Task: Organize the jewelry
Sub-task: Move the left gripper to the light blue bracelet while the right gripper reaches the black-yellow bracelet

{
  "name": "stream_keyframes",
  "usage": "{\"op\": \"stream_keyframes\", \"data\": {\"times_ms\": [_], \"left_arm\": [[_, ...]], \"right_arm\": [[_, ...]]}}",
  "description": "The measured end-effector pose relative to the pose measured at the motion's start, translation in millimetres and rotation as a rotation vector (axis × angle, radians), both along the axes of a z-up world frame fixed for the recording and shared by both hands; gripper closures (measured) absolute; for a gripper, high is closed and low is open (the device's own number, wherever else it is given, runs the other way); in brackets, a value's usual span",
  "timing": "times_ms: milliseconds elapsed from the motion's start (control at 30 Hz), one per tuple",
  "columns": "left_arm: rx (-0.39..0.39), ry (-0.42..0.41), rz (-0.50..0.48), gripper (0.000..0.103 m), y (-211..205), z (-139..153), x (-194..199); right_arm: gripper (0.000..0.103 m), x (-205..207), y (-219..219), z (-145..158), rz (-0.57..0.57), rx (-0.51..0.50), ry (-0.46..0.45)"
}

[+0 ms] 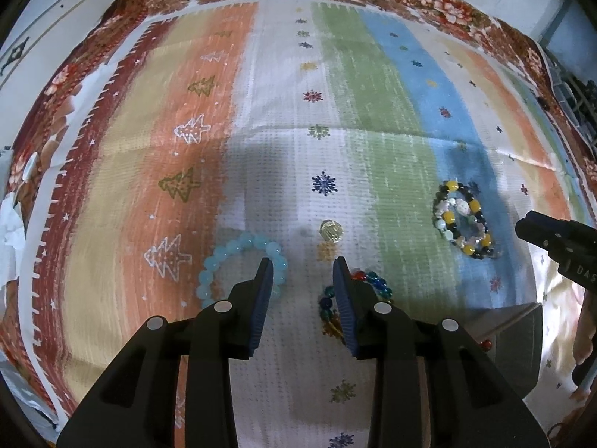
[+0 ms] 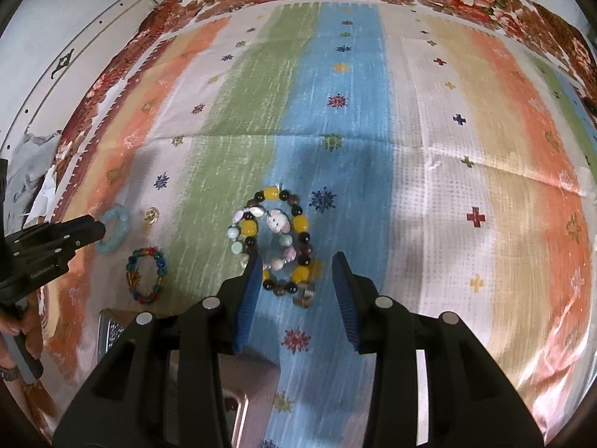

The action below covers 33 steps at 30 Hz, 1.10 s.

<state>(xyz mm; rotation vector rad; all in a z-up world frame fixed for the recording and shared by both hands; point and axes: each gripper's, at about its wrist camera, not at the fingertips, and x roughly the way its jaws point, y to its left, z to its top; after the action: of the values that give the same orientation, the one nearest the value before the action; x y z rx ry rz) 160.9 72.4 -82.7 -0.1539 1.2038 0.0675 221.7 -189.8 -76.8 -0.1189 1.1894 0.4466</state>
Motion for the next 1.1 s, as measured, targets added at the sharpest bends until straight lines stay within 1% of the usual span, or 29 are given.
{"op": "stream_keyframes", "data": {"times_ms": [100, 233, 333, 500, 633, 867, 1100], "left_arm": [[-0.008, 0.003, 0.011, 0.066, 4.3, -1.9, 4.4], [0.01, 0.029, 0.015, 0.066, 7.0, -10.8, 11.4], [0.016, 0.044, 0.012, 0.066, 9.3, -14.9, 14.0], [0.02, 0.05, 0.004, 0.066, 11.0, -16.2, 13.7], [0.029, 0.066, 0.007, 0.066, 12.3, -21.0, 13.7], [0.036, 0.096, -0.015, 0.065, 9.9, -29.8, 15.3], [0.039, 0.111, -0.014, 0.065, 10.3, -34.0, 14.6]], "right_arm": [[0.062, 5.5, 6.6, -5.2, 0.002, -0.037, -0.007], [0.062, 15.3, 12.1, -19.6, -0.006, -0.071, 0.013], [0.062, 24.1, 14.7, -29.4, -0.016, -0.076, 0.032], [0.062, 35.3, 19.0, -35.8, -0.027, -0.07, 0.041], [0.062, 41.8, 21.4, -43.0, -0.038, -0.088, 0.044], [0.062, 46.2, 23.3, -53.0, -0.05, -0.102, 0.045], [0.062, 47.3, 23.7, -55.2, -0.049, -0.092, 0.048]]}}
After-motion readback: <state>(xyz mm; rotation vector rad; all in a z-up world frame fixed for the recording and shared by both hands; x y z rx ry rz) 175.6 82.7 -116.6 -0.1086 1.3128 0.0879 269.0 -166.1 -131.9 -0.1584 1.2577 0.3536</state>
